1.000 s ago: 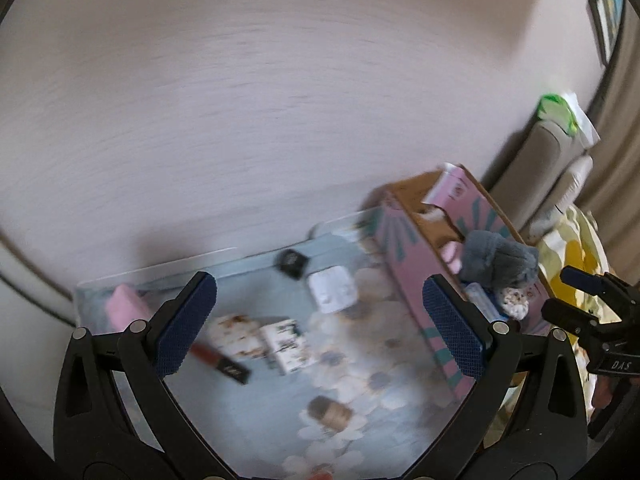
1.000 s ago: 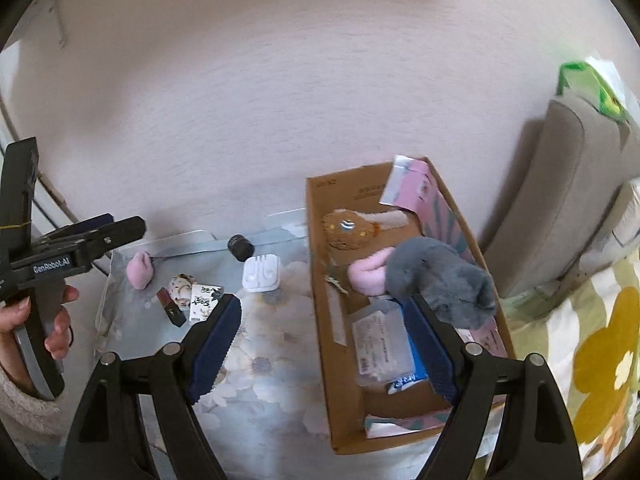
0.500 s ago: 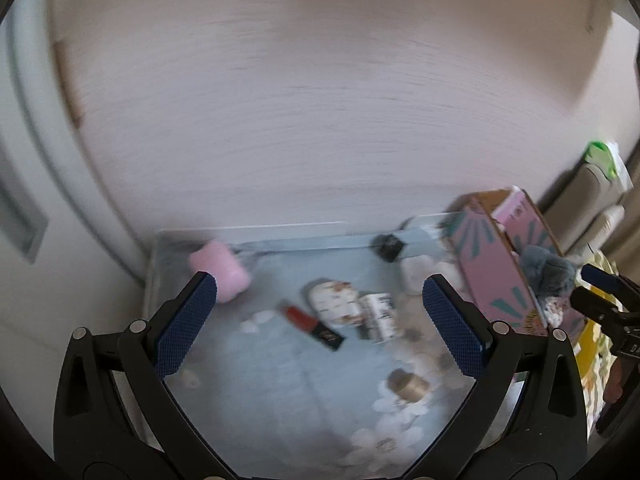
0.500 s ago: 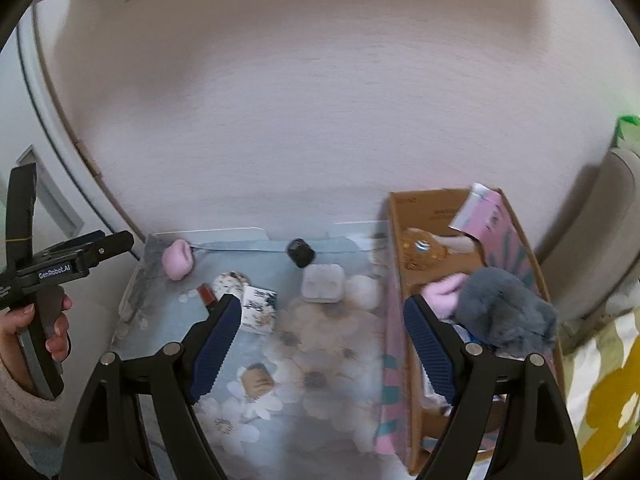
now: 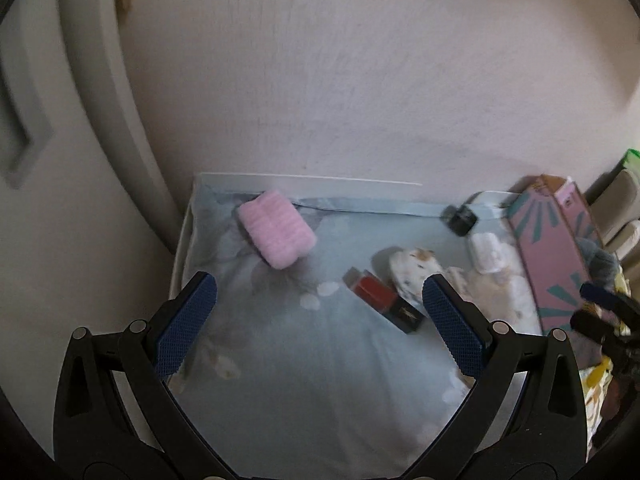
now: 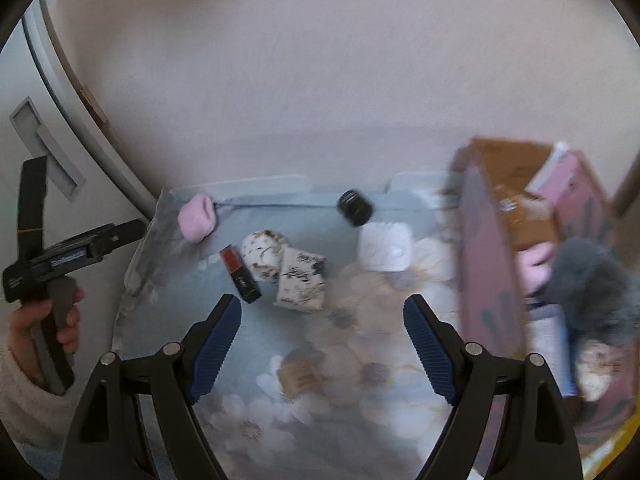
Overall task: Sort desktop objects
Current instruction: 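Grasp pink fuzzy block with left gripper while right grasps printed tissue pack, then carry pink block and tissue pack with both grippers into the cardboard box, then open both grippers to release block and tissue pack, withdraw toward tray, then grasp red lip gloss tube with left gripper while right grasps wooden jar, then carry lip gloss and wooden jar with both grippers over the cardboard box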
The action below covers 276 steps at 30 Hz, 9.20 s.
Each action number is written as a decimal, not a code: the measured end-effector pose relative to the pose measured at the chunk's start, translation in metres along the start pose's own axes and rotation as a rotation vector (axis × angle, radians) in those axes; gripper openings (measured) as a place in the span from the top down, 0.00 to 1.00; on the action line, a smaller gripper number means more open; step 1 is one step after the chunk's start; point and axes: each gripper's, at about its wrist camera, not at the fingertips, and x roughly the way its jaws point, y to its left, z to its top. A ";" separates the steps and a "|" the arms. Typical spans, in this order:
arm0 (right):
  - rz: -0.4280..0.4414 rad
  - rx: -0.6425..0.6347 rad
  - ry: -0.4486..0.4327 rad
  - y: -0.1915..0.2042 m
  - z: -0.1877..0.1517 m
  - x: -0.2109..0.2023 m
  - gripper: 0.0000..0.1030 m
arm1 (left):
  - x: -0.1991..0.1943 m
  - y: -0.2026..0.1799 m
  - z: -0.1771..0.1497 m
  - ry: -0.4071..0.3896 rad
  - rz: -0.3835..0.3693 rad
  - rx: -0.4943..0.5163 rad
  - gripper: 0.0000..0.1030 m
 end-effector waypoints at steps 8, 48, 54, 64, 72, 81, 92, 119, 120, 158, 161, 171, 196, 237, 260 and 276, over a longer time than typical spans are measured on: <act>0.063 0.015 0.086 0.009 0.002 0.089 0.22 | 0.096 0.021 0.018 0.077 0.042 -0.102 0.01; -0.021 0.033 0.108 -0.012 0.013 0.028 0.59 | 0.042 -0.032 0.012 0.086 0.030 0.002 0.55; -0.011 0.017 0.037 -0.013 0.025 -0.010 0.59 | 0.023 -0.061 0.034 0.042 -0.004 0.025 0.55; -0.017 0.005 -0.044 -0.020 0.037 -0.050 0.59 | -0.001 -0.109 0.056 -0.020 -0.067 0.090 0.55; -0.063 0.034 -0.072 -0.049 0.034 -0.074 0.59 | -0.003 -0.160 0.066 -0.038 -0.130 0.158 0.55; -0.117 0.108 -0.083 -0.090 0.017 -0.097 0.59 | -0.004 -0.227 0.074 -0.034 -0.219 0.255 0.55; -0.183 0.196 -0.037 -0.152 -0.019 -0.109 0.59 | 0.026 -0.341 0.058 0.037 -0.340 0.411 0.55; -0.103 0.104 0.088 -0.174 -0.038 -0.072 0.56 | 0.116 -0.441 0.017 0.173 -0.271 0.496 0.51; -0.115 0.099 0.086 -0.172 -0.037 -0.072 0.46 | 0.115 -0.440 0.017 0.174 -0.273 0.490 0.45; -0.159 0.029 -0.137 -0.064 -0.016 -0.115 0.22 | -0.006 -0.268 0.049 -0.049 -0.243 0.417 0.01; -0.163 0.001 -0.144 -0.053 -0.013 -0.115 0.22 | -0.014 -0.246 0.052 -0.069 -0.234 0.392 0.01; -0.154 -0.036 -0.098 -0.030 -0.020 -0.092 0.22 | -0.019 -0.161 0.052 -0.093 -0.180 0.297 0.01; -0.062 -0.193 0.081 0.027 -0.088 0.057 0.22 | 0.125 -0.085 -0.050 0.037 -0.235 0.407 0.01; -0.050 -0.047 0.018 0.027 -0.029 -0.025 0.70 | 0.044 -0.101 -0.008 0.092 -0.179 0.306 0.19; -0.209 0.173 0.019 -0.118 -0.039 -0.089 0.70 | 0.029 -0.347 0.051 0.012 -0.439 0.555 0.19; -0.191 0.163 0.070 -0.150 -0.046 -0.078 0.70 | 0.078 -0.410 0.028 0.099 -0.430 0.625 0.19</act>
